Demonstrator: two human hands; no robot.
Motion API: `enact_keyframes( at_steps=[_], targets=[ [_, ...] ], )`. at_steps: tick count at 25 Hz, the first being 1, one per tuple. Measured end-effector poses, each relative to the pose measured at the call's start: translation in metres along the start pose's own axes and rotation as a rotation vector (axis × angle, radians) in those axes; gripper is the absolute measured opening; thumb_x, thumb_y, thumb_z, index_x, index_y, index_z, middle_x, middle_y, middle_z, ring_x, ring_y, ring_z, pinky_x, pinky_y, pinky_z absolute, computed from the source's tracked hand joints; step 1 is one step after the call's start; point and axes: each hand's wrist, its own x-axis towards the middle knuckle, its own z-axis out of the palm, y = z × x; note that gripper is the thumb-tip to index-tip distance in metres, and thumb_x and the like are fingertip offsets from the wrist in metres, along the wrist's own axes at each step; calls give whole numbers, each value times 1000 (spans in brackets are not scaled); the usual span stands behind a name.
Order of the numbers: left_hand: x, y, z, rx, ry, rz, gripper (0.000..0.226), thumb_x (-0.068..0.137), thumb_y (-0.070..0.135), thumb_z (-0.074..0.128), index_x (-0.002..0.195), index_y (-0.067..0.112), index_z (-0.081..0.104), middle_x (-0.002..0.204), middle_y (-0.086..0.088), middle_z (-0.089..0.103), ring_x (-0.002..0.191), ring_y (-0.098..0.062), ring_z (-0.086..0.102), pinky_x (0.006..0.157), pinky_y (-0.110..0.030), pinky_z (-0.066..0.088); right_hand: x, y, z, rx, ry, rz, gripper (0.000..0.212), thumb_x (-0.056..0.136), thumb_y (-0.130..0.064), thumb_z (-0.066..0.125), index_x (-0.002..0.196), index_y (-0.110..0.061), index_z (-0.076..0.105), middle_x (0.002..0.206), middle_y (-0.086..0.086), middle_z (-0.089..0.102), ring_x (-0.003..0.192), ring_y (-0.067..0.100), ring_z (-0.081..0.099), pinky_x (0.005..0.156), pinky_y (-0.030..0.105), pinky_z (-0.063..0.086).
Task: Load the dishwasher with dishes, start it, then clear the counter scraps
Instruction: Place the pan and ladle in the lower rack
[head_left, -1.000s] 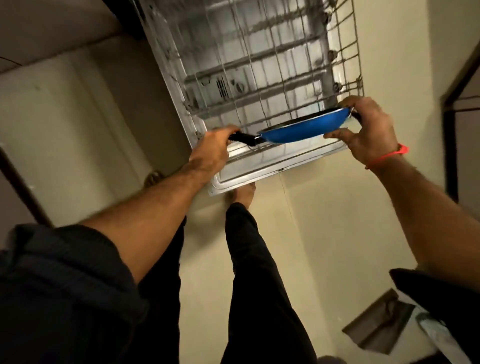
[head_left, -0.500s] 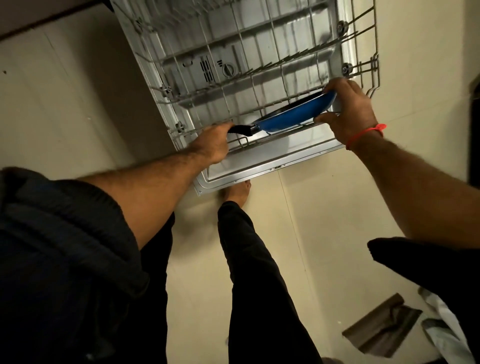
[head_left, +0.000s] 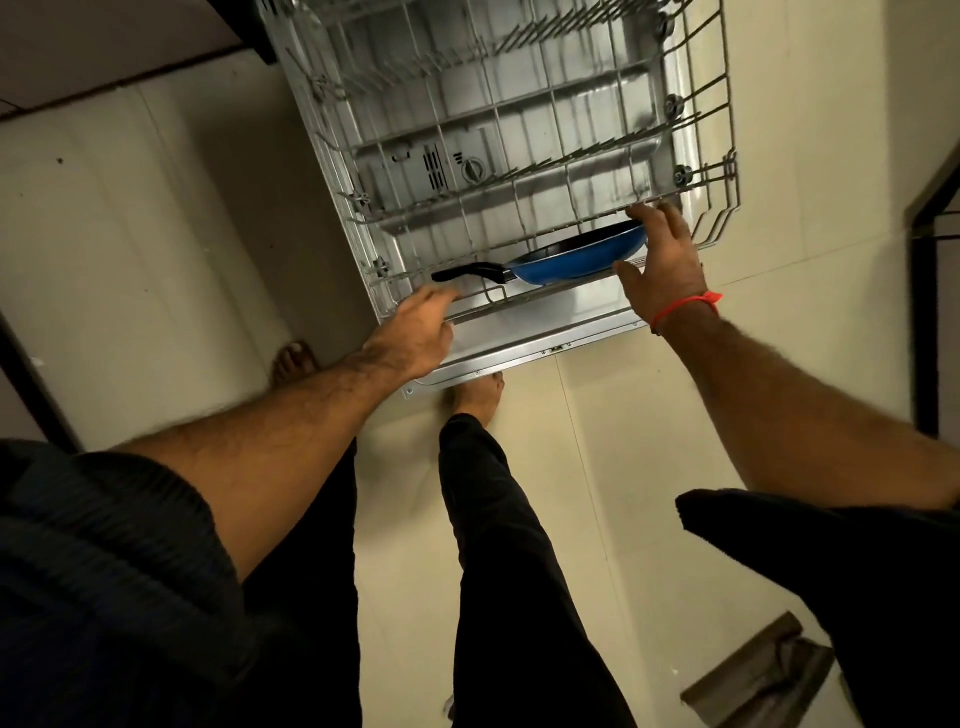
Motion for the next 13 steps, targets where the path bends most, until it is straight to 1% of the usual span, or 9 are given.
enact_keyframes(
  at_steps=[2,3,5,6,7,9,10,11,13],
  targets=[
    [-11,4,-8,-7,33,16,50,99,10,53,148,17,43,152,-5,39,141,-23,39,116,-40,37,-17,-9,2,32,71,-29,56,88,1,66,140,-10,47,151,19,35,139,33,39,111,23,28],
    [-16,6,-14,-9,52,22,49,100,11,53,148,17,44,152,-4,39,140,-23,39,116,-40,38,-25,-16,2,55,84,-45,54,89,0,64,139,-10,49,148,19,38,137,32,40,110,22,28],
    [-33,11,-25,-21,92,34,48,100,13,52,147,18,44,151,-3,38,140,-23,39,116,-41,38,-42,-35,2,99,78,-67,48,90,-1,62,137,-9,51,142,18,46,133,30,44,109,23,31],
    [-43,15,-31,-39,107,35,48,100,13,51,147,19,44,151,-2,37,140,-24,39,116,-40,37,-50,-44,3,126,71,-70,45,91,-2,61,135,-8,54,138,18,50,130,30,47,109,26,35],
    [-54,20,-37,-50,122,40,48,100,12,50,147,19,44,152,-2,36,140,-23,39,117,-36,36,-60,-54,4,157,62,-69,42,91,-1,61,132,-6,56,133,19,55,126,31,50,109,29,38],
    [-89,36,-58,-50,174,51,50,99,10,51,148,19,45,154,-2,34,141,-22,37,115,-29,31,-81,-85,-4,227,2,-86,34,90,1,60,124,-4,61,124,18,61,119,30,55,106,27,40],
    [-109,44,-71,-53,211,53,51,99,9,51,148,19,45,154,-2,34,141,-22,37,116,-29,30,-92,-105,-11,263,-46,-114,31,90,1,60,121,-4,63,121,18,64,116,30,58,105,28,41],
    [-130,50,-85,-57,253,48,51,98,9,52,148,19,46,155,-3,34,141,-22,38,119,-33,31,-103,-128,-19,291,-89,-160,29,90,1,60,119,-4,65,118,16,66,112,29,61,104,31,44],
    [-176,54,-115,-55,348,8,50,97,10,54,145,19,48,154,-4,36,140,-25,41,118,-43,36,-126,-183,-37,316,-163,-273,28,90,-1,60,116,-7,67,114,12,69,108,25,64,101,35,48]
  ],
)
